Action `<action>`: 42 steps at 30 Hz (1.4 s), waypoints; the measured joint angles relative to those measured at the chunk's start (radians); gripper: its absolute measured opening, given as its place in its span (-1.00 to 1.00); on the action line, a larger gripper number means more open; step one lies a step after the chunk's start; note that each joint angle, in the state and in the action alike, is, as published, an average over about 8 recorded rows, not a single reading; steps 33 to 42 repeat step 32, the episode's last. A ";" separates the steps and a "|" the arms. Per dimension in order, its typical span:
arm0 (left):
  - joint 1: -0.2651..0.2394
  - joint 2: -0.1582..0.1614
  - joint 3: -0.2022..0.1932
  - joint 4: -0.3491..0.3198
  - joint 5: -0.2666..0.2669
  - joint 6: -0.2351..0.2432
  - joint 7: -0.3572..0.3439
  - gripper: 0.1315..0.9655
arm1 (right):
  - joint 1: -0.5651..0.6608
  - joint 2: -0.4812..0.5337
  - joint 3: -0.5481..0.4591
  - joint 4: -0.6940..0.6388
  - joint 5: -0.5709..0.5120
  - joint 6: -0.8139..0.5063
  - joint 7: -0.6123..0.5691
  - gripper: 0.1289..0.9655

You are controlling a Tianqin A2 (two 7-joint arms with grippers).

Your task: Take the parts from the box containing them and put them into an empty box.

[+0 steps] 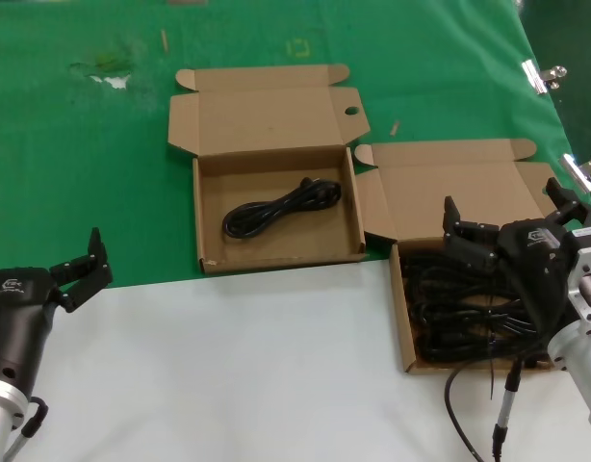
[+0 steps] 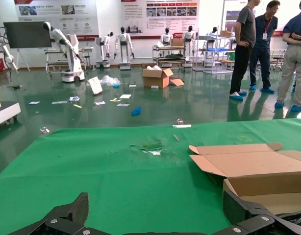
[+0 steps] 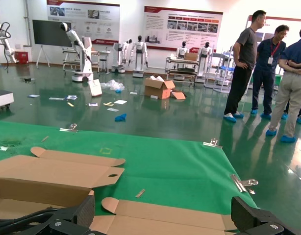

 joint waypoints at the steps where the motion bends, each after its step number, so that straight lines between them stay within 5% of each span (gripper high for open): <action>1: 0.000 0.000 0.000 0.000 0.000 0.000 0.000 1.00 | 0.000 0.000 0.000 0.000 0.000 0.000 0.000 1.00; 42: 0.000 0.000 0.000 0.000 0.000 0.000 0.000 1.00 | 0.000 0.000 0.000 0.000 0.000 0.000 0.000 1.00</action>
